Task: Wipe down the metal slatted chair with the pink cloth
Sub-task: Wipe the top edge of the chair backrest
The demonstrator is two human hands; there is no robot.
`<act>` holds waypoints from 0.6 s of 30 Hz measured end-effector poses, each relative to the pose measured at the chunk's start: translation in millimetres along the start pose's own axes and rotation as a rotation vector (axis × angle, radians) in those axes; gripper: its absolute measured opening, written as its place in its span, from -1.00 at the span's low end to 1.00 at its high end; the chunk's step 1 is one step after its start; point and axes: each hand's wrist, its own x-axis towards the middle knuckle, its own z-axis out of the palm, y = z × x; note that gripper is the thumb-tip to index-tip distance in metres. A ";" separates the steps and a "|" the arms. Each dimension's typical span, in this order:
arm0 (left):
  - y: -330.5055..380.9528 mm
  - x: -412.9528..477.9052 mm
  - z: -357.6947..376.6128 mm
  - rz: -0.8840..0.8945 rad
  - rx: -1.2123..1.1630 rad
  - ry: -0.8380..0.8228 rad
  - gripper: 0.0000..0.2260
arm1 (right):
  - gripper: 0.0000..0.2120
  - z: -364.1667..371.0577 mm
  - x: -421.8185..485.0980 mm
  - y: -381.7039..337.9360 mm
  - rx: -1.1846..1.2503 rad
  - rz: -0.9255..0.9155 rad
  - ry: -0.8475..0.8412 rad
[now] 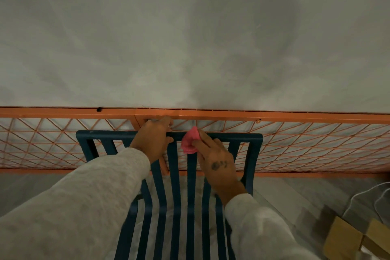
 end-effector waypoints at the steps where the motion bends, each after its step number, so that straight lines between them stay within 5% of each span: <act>1: -0.1 0.0 0.1 0.003 0.010 0.000 -0.69 | -0.54 -6.8 -3.2 9.2 -0.007 -0.008 0.003; 9: 5.4 -3.3 1.0 0.004 0.038 0.025 -0.79 | -0.74 -74.8 -50.5 104.4 -0.040 0.286 0.092; 14: 10.7 -3.8 -2.8 0.005 0.102 -0.016 -0.76 | -0.79 -87.4 -36.9 94.4 0.270 0.620 0.257; 18: 10.8 -4.7 -3.8 0.003 0.101 -0.038 -0.72 | -0.76 -66.4 -17.4 65.6 0.332 0.633 0.200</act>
